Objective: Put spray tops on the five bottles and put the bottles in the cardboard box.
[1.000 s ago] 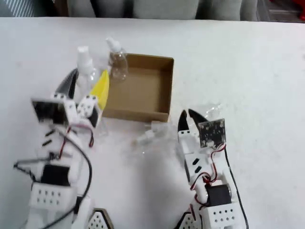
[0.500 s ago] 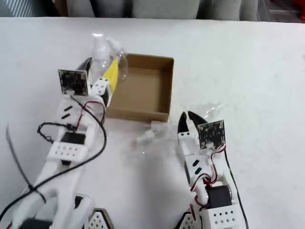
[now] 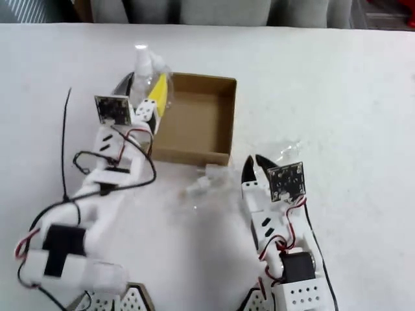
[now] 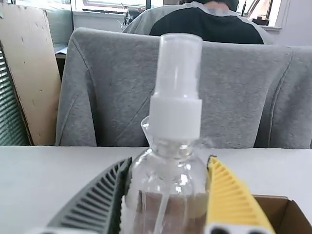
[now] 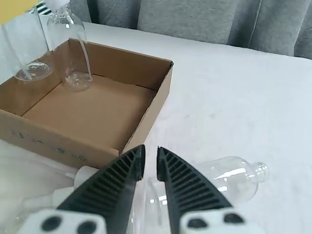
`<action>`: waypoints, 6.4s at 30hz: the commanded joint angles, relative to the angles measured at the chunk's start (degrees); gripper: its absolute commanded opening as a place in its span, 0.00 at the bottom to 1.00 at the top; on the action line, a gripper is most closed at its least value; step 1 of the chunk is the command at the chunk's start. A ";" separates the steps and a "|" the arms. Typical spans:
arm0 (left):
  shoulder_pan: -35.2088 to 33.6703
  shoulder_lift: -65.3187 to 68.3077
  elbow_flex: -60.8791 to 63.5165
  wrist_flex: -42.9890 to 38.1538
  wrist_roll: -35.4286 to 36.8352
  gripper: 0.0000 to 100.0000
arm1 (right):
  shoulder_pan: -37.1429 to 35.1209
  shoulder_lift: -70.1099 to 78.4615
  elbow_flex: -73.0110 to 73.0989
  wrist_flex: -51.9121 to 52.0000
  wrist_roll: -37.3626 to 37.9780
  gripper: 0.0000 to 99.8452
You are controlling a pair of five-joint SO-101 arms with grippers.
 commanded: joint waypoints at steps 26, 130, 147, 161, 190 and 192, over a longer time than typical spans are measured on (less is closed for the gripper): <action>-0.75 26.68 -13.10 -19.60 0.44 0.02 | 0.57 -0.75 0.53 0.48 0.00 0.02; -3.12 10.59 1.76 -9.58 -0.18 0.34 | 2.33 -0.75 0.53 0.48 0.09 0.02; -2.07 -38.73 20.22 34.99 -10.11 0.34 | 2.33 -0.66 0.53 0.84 0.09 0.02; -6.46 -73.80 6.77 101.10 -4.66 0.29 | 2.42 -0.66 0.53 2.15 0.09 0.02; -12.26 -4.97 -33.93 116.40 18.73 0.31 | 6.99 -0.75 0.53 5.32 0.09 0.02; -12.26 0.48 -36.75 116.66 18.90 0.33 | 6.99 -0.75 0.53 5.32 0.09 0.02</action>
